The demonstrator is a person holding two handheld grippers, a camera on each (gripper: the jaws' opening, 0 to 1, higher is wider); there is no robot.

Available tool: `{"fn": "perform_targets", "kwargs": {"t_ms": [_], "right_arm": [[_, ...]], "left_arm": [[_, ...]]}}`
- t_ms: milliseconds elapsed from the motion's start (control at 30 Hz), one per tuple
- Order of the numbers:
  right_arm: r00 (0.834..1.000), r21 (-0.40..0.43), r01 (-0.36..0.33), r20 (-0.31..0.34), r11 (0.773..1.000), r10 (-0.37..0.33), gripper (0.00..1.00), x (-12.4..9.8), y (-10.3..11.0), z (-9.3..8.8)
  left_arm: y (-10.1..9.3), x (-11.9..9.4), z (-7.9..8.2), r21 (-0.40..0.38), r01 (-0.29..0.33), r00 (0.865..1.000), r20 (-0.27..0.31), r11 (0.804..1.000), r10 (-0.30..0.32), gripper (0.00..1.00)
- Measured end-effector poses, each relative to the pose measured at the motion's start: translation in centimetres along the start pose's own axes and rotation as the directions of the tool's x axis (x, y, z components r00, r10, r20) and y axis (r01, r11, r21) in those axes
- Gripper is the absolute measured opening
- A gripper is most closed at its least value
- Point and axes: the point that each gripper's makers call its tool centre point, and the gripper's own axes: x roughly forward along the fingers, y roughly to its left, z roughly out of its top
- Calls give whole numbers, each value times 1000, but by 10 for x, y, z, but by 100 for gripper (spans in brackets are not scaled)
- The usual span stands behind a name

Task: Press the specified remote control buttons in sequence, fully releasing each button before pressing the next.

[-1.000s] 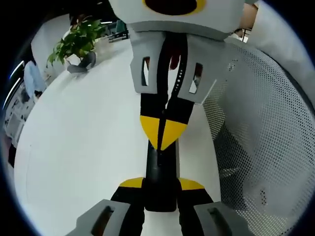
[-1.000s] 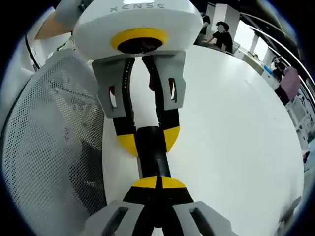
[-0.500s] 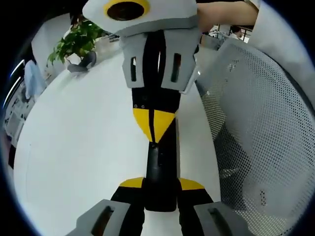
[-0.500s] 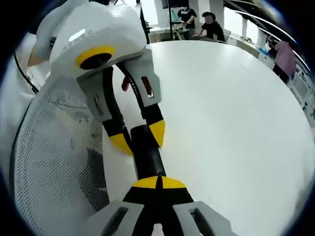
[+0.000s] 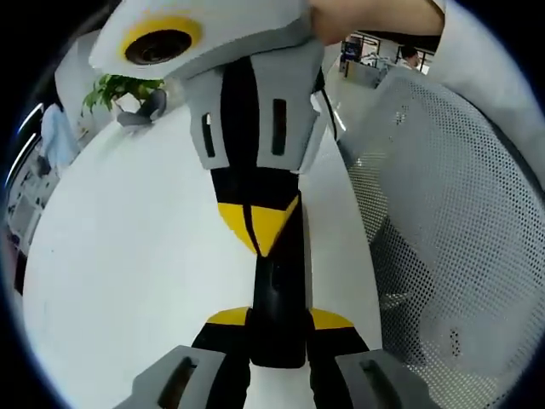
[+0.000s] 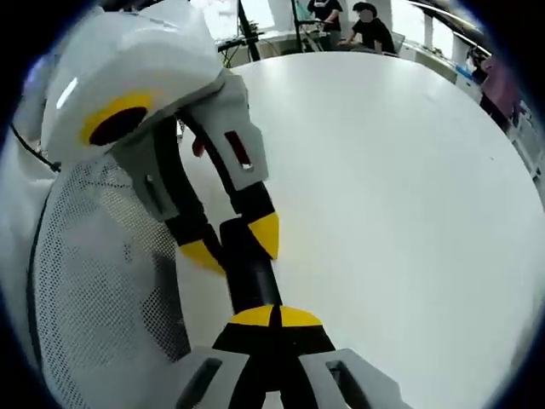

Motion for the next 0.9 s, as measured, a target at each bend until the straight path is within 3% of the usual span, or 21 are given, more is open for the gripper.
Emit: {"fn": "perform_targets", "kwargs": {"t_ms": [233,300,367,467,600,800,900], "right_arm": [[1000,44,0,-8,999,1,0,1,-1,-1],[999,20,26,31,999,-26,0,1,0,0],[991,-28,79,112,996,-75,0,0,-1,3],[982,-65,121,154,991,-109,0,-2,2,-1],[979,-26,87,188,996,-80,0,-6,11,5],[987,-101,68,150,993,-52,0,2,22,7],[989,-116,90,129,989,-75,0,2,22,7]], "left_arm": [[0,0,0,0,1,1000,-2,1000,-1,24],[0,0,0,-2,1,1000,-2,1000,-1,24],[0,0,0,-4,0,1000,1,1000,0,24],[-1,0,0,-7,-1,1000,4,1000,1,24],[-1,0,0,-8,1,1000,3,1000,-1,24],[-1,0,0,-12,0,1000,2,1000,0,24],[0,0,0,-14,-2,1000,5,1000,2,24]]}}
